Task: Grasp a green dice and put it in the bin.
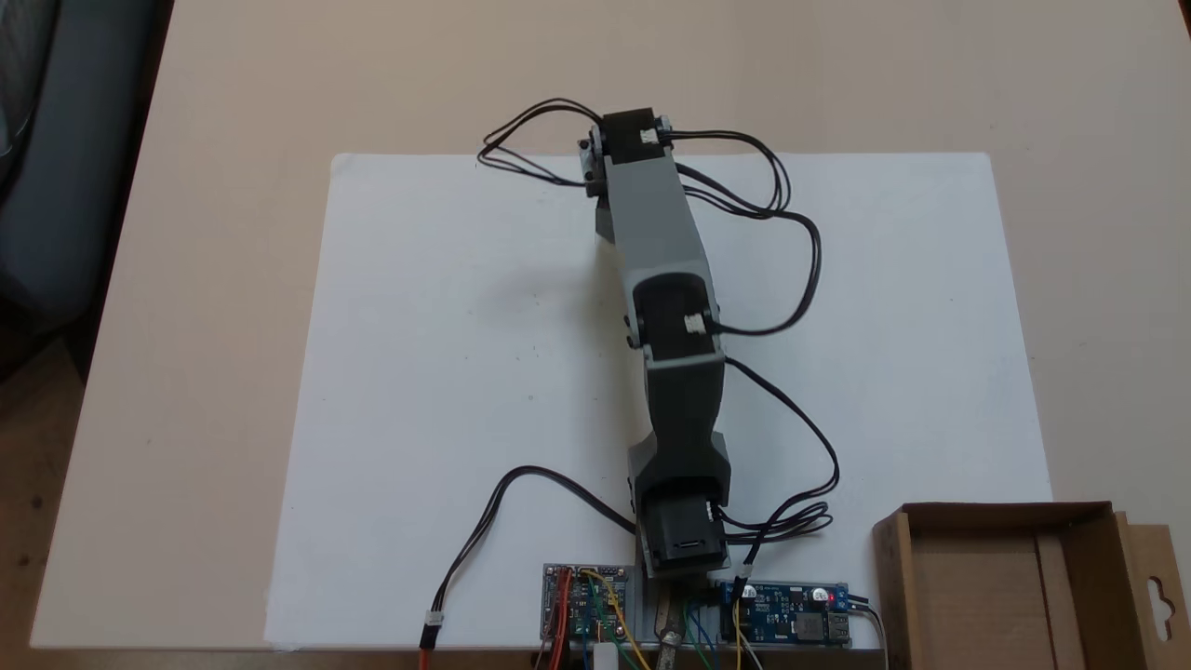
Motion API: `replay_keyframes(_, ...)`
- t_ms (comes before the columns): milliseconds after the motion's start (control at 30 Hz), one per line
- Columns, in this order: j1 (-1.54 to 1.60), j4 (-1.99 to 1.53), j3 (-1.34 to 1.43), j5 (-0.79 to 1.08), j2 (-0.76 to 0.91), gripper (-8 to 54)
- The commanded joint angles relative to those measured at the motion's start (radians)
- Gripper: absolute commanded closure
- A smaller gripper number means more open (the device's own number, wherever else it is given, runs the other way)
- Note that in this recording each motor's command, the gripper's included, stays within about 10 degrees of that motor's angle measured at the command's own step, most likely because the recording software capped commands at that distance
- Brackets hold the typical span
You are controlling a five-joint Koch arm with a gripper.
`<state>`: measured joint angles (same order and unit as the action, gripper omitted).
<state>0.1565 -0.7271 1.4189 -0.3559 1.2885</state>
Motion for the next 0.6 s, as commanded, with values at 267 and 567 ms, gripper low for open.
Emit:
replay_keyframes(267,-0.235,-0.316,-0.218,0.124,0.17,33.6)
replay_keyframes(567,-0.666,-0.494,-0.449,0.318,0.187,33.6)
